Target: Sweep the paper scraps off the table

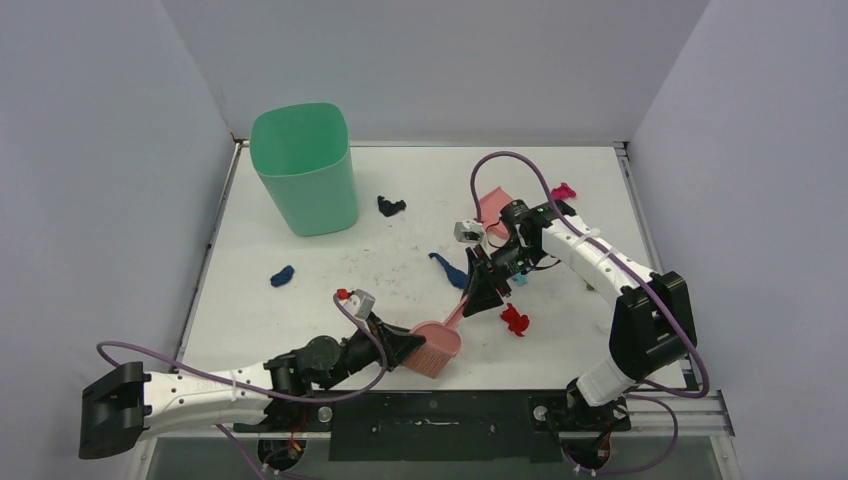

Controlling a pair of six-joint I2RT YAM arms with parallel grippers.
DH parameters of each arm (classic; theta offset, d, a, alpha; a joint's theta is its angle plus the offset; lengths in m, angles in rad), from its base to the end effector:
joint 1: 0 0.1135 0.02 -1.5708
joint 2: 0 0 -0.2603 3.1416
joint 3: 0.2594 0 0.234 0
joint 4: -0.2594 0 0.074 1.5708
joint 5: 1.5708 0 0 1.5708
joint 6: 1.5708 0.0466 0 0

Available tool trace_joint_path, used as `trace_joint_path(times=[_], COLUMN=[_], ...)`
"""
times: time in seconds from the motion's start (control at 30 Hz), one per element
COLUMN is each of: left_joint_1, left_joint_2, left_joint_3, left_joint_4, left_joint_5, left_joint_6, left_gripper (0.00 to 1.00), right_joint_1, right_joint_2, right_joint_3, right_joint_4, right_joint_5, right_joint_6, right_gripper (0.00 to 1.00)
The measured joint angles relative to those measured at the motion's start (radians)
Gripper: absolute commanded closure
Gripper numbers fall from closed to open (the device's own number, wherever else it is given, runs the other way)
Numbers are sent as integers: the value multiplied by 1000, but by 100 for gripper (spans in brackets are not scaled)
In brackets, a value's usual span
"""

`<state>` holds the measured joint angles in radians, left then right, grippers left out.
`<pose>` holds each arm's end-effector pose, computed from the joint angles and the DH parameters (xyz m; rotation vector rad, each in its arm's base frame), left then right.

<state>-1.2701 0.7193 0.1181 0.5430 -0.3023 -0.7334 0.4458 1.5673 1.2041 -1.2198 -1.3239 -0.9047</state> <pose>0.0615 -0.1515 0.1997 0.2243 1.7758 -1.2627 0.2068 0.1489 0.2642 -1.4200 1.7905 1.7372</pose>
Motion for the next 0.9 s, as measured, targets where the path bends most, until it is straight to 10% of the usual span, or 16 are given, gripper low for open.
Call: trace_joint_path(times=[0.53,0.7,0.9], left_joint_1=[54,59,72], left_joint_2=[126,124,101], left_joint_3=[27,79,246], left_joint_4=[89,3,-226], left_joint_5=[47,40,-16], left_joint_6=[-22,-4,85], left_gripper=[100,64,43], right_joint_1=[-7,-31,-160], right_joint_2=[1,1,1], right_joint_3=[1,6,94], right_joint_4=[13,3,-119], right_joint_5=[20,16,29], right_joint_6=[-29,-33,-71], right_gripper=[95,95,95])
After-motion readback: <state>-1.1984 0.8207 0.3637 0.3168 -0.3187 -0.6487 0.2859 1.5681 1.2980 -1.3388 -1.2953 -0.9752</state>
